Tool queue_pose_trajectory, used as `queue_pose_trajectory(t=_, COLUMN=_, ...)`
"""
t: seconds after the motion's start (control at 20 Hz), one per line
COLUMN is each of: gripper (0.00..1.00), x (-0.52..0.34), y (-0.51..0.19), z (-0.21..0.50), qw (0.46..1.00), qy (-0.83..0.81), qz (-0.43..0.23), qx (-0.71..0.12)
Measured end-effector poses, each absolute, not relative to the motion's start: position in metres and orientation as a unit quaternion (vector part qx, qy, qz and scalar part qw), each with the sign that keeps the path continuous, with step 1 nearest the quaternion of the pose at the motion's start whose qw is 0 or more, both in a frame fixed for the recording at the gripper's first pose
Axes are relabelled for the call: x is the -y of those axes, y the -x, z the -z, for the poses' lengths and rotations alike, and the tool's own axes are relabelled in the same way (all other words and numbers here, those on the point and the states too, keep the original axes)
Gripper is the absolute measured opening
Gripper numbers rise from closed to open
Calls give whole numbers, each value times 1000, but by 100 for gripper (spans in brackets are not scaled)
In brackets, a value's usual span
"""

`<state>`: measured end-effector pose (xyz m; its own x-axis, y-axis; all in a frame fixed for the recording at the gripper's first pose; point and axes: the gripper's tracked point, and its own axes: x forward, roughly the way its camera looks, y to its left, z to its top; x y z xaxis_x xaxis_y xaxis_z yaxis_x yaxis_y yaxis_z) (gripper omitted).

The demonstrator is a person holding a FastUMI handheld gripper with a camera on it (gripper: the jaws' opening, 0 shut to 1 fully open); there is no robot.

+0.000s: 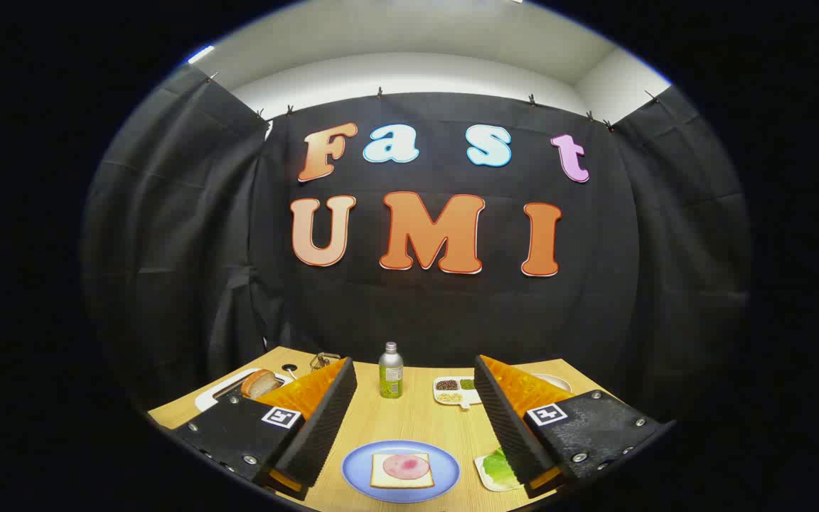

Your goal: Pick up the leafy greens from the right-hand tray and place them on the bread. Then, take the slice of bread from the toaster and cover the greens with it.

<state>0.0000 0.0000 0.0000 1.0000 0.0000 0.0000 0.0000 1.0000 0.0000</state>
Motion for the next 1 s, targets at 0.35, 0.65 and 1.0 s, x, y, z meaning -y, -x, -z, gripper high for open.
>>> queue_pose_trajectory(t=0.35, gripper=99, x=34, y=1, z=5, qw=1000, qy=-3, qz=19, qx=-5)
queue_pose_trajectory(t=0.65, gripper=99, x=69, y=1, z=6, qw=999, qy=-1, qz=35, qx=-8)
queue_pose_trajectory(t=1.0, gripper=99, x=98, y=-1, z=11, qw=999, qy=3, qz=46, qx=-9)
